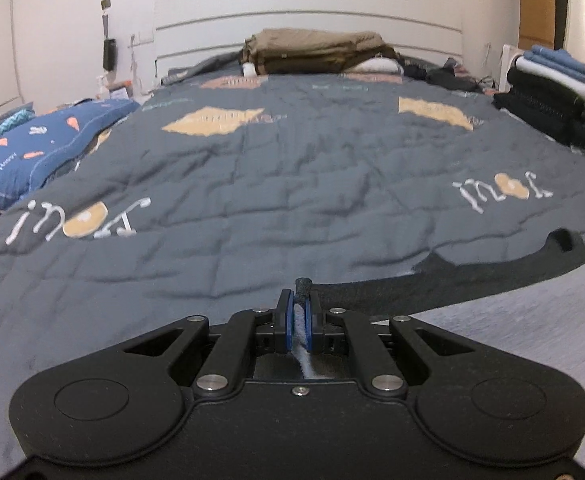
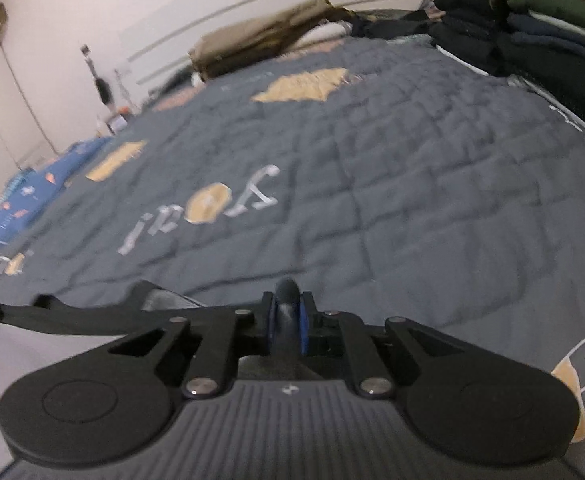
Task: Fold clothes
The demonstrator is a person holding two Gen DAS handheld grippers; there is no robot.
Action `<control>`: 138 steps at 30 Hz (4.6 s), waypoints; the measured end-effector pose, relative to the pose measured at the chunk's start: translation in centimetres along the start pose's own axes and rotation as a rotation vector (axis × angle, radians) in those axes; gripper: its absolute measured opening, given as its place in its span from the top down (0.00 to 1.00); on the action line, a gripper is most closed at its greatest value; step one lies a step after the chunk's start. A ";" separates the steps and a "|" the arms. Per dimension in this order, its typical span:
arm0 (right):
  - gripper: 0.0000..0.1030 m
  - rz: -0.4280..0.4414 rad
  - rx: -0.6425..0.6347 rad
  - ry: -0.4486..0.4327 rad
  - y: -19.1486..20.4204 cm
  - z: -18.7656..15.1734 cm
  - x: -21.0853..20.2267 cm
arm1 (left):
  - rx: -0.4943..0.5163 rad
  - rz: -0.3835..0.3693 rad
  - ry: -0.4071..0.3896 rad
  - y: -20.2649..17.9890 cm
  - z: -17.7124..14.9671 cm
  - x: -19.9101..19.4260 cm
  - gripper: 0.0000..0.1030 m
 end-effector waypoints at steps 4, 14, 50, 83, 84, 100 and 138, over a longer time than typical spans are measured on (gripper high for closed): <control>0.67 -0.045 -0.016 -0.006 -0.7 0.1 -0.2 | -0.043 0.014 -0.003 0.8 0.3 -0.9 0.80; 0.47 -0.099 0.000 -0.093 -1.7 2.5 -5.5 | -0.120 0.081 -0.061 3.3 2.8 -7.2 0.44; 0.42 0.030 0.233 -0.040 6.5 -9.3 -23.5 | -0.572 0.056 -0.021 -3.2 -8.4 -24.8 0.39; 0.42 0.004 0.719 0.079 4.3 -15.9 -21.5 | -1.007 0.140 0.062 -0.9 -13.2 -21.9 0.33; 0.42 -0.003 0.723 0.076 4.2 -16.0 -21.3 | -1.006 0.142 0.065 -0.9 -13.3 -21.8 0.33; 0.45 -0.004 0.886 -0.058 1.9 -15.0 -18.8 | -1.047 0.138 0.052 -0.4 -13.2 -20.3 0.63; 0.90 -0.208 0.522 -0.012 -0.7 -15.1 -30.5 | -0.592 0.223 0.198 -3.9 -15.0 -30.6 0.77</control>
Point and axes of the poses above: each gripper's, at about its wrist camera, not at the fingertips, and x roughly the way its jaws point, y to its left, z to its top, the point moved 7 cm from there along x, roughly the way its jaws point, and after that the axes turned 14 degrees about -y, right-handed, at the moved point
